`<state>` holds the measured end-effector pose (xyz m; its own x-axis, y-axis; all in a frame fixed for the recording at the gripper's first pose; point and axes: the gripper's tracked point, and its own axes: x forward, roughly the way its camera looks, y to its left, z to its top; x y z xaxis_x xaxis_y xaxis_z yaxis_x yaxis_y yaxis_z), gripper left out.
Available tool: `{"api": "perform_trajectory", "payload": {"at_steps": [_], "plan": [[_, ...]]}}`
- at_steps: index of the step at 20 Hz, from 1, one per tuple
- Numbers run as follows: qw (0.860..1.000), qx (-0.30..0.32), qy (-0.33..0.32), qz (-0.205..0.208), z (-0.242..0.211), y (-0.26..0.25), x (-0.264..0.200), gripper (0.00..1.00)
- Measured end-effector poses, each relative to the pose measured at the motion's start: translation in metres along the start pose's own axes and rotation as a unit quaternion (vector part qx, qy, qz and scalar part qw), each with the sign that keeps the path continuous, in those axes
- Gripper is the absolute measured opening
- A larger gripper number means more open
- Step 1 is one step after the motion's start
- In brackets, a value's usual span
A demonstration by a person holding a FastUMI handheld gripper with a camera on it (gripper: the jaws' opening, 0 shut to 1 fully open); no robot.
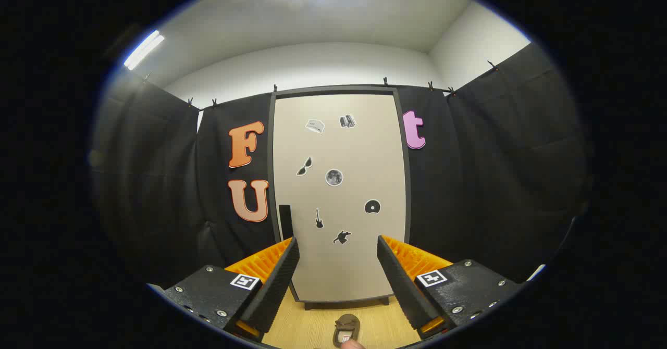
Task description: Open the shoe cabinet door, grab the shoes and put them into the shoe cabinet, then close the shoe cabinet door.
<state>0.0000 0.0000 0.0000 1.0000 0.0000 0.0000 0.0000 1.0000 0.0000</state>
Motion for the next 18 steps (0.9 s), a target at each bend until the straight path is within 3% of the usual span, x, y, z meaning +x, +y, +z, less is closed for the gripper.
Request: {"api": "perform_trajectory", "payload": {"at_steps": [12, 18], "plan": [[1.000, -0.005, 0.002, 0.006, -0.005, 0.034, 0.029, 0.94], [0.999, -0.014, 0.001, 0.033, -0.020, 0.072, 0.079, 0.94]]}}
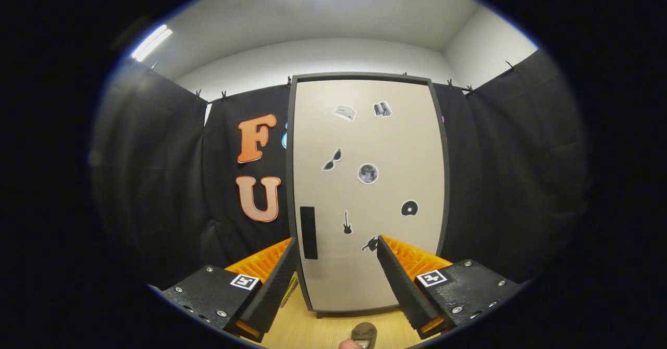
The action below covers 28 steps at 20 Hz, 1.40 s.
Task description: Open the shoe cabinet door, grab the shoes and put them into the shoe cabinet, then close the shoe cabinet door.
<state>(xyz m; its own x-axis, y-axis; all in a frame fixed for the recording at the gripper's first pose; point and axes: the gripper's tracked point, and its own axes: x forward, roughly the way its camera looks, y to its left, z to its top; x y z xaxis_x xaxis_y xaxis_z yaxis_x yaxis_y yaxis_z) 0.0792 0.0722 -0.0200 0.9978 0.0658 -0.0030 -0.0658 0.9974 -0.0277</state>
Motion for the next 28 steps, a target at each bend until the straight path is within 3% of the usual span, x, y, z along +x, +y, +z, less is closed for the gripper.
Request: {"api": "perform_trajectory", "payload": {"at_steps": [7, 11, 19, 22, 28], "plan": [[0.999, -0.017, -0.021, 0.031, -0.024, 0.043, 0.086, 0.94], [0.999, -0.032, -0.012, 0.026, -0.047, 0.054, 0.128, 0.90], [0.999, -0.012, 0.031, 0.010, -0.086, 0.052, 0.183, 0.60], [1.000, -0.005, 0.016, 0.005, -0.082, 0.057, 0.184, 0.38], [0.999, 0.001, 0.036, 0.022, -0.084, 0.057, 0.180, 0.31]]}}
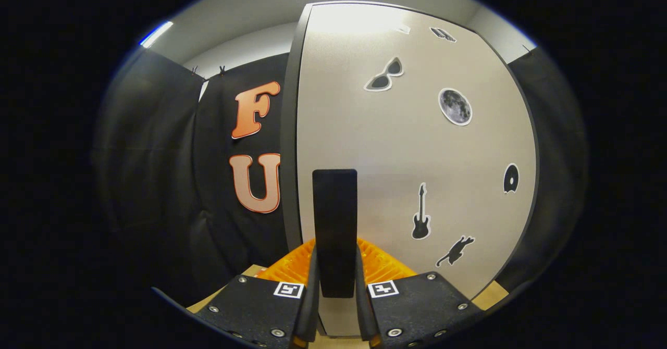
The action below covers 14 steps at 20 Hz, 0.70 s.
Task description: Open the shoe cabinet door, grab the shoes and put them into the shoe cabinet, then close the shoe cabinet door.
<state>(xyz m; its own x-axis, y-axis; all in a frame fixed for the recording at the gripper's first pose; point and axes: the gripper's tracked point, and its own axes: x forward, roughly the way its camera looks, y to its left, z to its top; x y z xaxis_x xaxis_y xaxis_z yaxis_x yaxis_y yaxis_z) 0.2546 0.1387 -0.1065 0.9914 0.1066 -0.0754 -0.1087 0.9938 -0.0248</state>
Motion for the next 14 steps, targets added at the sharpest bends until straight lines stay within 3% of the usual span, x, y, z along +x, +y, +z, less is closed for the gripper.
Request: {"api": "perform_trajectory", "payload": {"at_steps": [14], "plan": [[0.999, -0.022, 0.018, -0.025, 0.002, -0.018, -0.076, 0.30]]}}
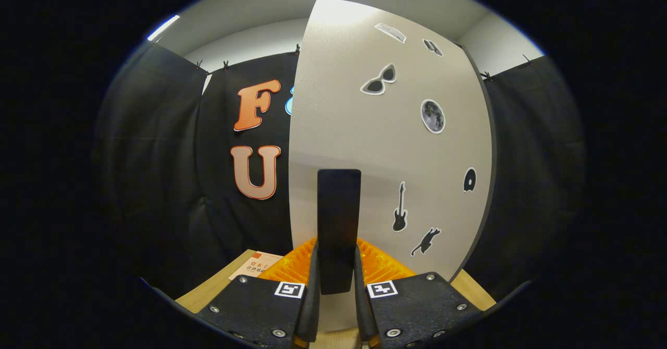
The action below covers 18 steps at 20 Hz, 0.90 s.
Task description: Open the shoe cabinet door, grab the shoes and put them into the shoe cabinet, then close the shoe cabinet door.
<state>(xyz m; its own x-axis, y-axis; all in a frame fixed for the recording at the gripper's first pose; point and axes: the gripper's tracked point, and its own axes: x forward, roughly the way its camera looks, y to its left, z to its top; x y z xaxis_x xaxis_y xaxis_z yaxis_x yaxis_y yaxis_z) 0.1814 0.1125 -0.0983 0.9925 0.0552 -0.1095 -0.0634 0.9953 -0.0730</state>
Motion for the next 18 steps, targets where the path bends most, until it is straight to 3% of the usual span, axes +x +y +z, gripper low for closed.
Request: {"api": "perform_trajectory", "payload": {"at_steps": [18], "plan": [[0.996, 0.020, -0.005, 0.092, -0.020, -0.111, -0.128, 0.29]]}}
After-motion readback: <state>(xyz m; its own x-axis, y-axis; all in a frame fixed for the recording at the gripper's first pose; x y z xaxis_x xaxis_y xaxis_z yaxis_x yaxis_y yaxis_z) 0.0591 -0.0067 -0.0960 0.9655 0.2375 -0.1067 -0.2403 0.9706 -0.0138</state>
